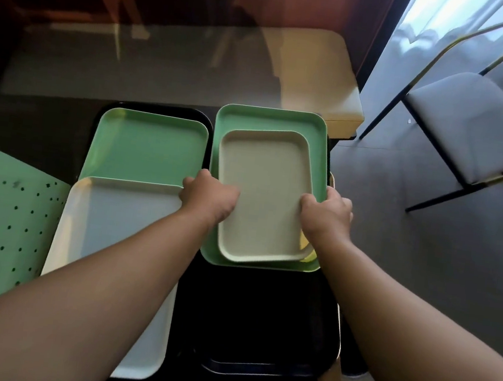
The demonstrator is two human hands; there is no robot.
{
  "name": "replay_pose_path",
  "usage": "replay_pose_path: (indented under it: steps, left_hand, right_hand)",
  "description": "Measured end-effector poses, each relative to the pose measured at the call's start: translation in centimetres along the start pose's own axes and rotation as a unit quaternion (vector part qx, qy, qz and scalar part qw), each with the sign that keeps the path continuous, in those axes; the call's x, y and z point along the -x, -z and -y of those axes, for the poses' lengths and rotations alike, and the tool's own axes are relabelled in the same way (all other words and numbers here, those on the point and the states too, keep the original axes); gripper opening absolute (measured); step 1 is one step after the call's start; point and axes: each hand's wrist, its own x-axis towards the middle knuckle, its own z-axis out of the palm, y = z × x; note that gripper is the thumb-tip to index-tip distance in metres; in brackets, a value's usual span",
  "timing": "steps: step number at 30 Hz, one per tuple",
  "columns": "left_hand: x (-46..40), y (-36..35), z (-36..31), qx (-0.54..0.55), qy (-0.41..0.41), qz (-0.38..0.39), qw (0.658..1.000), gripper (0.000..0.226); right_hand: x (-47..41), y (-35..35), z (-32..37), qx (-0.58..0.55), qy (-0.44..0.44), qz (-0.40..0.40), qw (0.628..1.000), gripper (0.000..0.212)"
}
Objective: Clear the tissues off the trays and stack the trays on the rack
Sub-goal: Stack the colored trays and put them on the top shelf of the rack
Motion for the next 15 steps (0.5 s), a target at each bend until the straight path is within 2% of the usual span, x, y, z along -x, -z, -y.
replay_pose_path:
  steps: [8, 11, 15]
  left_hand:
    - [0.1, -0.7, 0.0, 0.015, -0.005, 0.012, 1.0, 0.078]
    - [0.4, -1.1, -0.3, 0.037, -0.001, 0.023, 0.999, 0.09]
    - [1.0, -1.0, -0.4, 0.03, -0.004, -0.011, 0.999, 0.087]
  right_hand:
    - [-0.6, -0.7, -0.4, 0.01, -0.006, -0.009, 1.0, 0.061]
    - [-0.6, -0.4, -0.4, -0.014, -0.012, -0.005, 1.0, 0.062]
    - [0.3, 0.0, -0.5, -0.052, -0.015, -0.007, 0.999, 0.074]
